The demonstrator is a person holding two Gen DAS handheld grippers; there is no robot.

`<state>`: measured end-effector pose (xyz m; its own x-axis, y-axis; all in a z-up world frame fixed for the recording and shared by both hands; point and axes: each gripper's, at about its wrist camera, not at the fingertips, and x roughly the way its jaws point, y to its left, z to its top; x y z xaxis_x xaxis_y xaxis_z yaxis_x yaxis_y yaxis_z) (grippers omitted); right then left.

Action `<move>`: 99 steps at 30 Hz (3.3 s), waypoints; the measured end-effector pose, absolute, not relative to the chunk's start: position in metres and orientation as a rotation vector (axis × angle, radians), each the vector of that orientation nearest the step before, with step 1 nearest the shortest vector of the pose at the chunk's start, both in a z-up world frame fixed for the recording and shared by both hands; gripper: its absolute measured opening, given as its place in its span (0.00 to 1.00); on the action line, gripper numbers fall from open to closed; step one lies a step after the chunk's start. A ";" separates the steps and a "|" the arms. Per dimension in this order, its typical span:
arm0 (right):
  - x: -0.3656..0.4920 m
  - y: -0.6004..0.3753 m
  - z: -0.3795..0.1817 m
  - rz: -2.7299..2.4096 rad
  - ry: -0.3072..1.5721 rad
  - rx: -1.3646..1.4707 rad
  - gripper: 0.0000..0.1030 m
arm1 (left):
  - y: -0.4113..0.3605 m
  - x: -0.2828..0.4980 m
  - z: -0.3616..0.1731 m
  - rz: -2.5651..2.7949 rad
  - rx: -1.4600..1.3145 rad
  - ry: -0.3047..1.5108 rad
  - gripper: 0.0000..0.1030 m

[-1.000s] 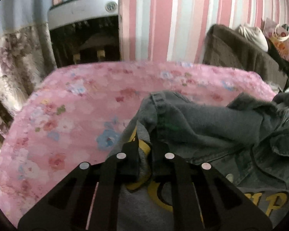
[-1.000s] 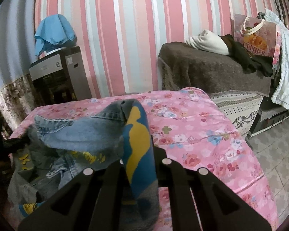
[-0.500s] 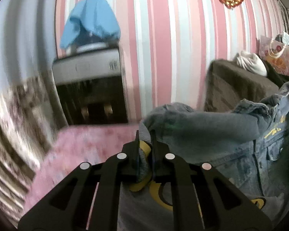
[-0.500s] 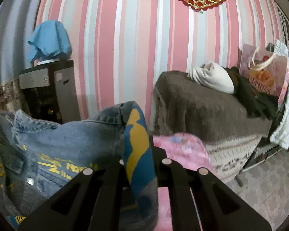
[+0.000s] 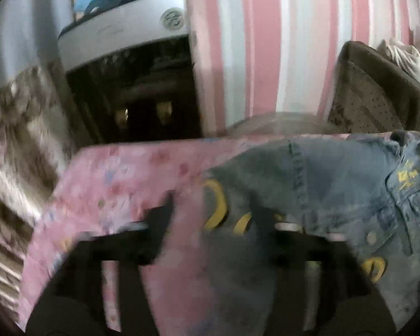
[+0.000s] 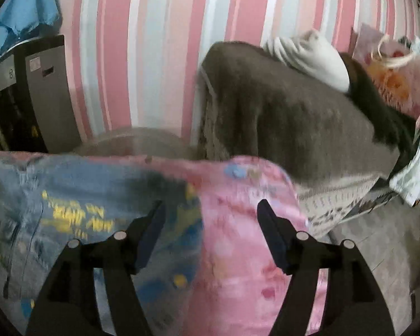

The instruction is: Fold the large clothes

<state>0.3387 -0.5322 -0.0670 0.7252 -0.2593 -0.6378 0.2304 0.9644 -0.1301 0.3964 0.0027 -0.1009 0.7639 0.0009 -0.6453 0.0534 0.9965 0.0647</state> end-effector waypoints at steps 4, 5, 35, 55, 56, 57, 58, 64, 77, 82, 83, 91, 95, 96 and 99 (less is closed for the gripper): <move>0.290 -0.523 -0.058 -0.266 0.672 -0.037 0.74 | 0.022 0.362 -0.096 -0.040 0.078 0.682 0.80; 0.274 -0.521 -0.055 -0.263 0.667 -0.014 0.75 | 0.026 0.348 -0.092 -0.047 0.072 0.671 0.82; 0.007 -0.426 -0.092 -0.136 0.663 0.080 0.78 | -0.090 0.053 -0.129 -0.244 0.297 0.705 0.97; 0.042 -0.432 -0.104 -0.090 0.712 0.164 0.08 | -0.088 0.101 -0.127 -0.373 0.266 0.712 0.27; 0.042 -0.431 -0.103 -0.094 0.706 0.157 0.06 | -0.089 0.100 -0.127 -0.383 0.261 0.707 0.26; 0.041 -0.431 -0.099 -0.099 0.691 0.155 0.05 | -0.090 0.100 -0.124 -0.388 0.257 0.696 0.20; 0.040 -0.432 -0.096 -0.101 0.676 0.159 0.05 | -0.089 0.099 -0.122 -0.393 0.253 0.688 0.17; 0.034 -0.436 -0.066 -0.101 0.602 0.180 0.04 | -0.081 0.091 -0.087 -0.398 0.232 0.604 0.09; -0.015 -0.442 -0.002 -0.042 0.457 0.244 0.04 | -0.040 0.033 0.005 -0.377 0.089 0.450 0.05; -0.034 -0.465 -0.011 -0.101 0.562 0.230 0.53 | -0.021 0.008 -0.001 -0.299 0.115 0.505 0.36; -0.038 -0.467 -0.015 -0.100 0.587 0.215 0.64 | -0.015 0.005 -0.004 -0.280 0.119 0.519 0.48; -0.074 -0.473 -0.037 -0.022 0.653 0.106 0.73 | 0.011 0.012 -0.019 -0.191 0.071 0.568 0.60; -0.094 -0.508 -0.023 -0.150 0.582 0.163 0.74 | 0.004 0.021 -0.023 -0.210 0.070 0.572 0.60; -0.093 -0.515 -0.020 -0.181 0.578 0.177 0.74 | 0.002 0.025 -0.023 -0.216 0.068 0.572 0.60; -0.083 -0.509 -0.014 -0.216 0.550 0.122 0.74 | 0.000 0.031 -0.025 -0.212 0.051 0.560 0.60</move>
<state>-0.0828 -0.5086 -0.0143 0.8309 -0.1705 -0.5296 0.2354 0.9702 0.0569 0.0307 0.0001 -0.0246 0.8261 -0.1854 -0.5321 0.2133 0.9769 -0.0093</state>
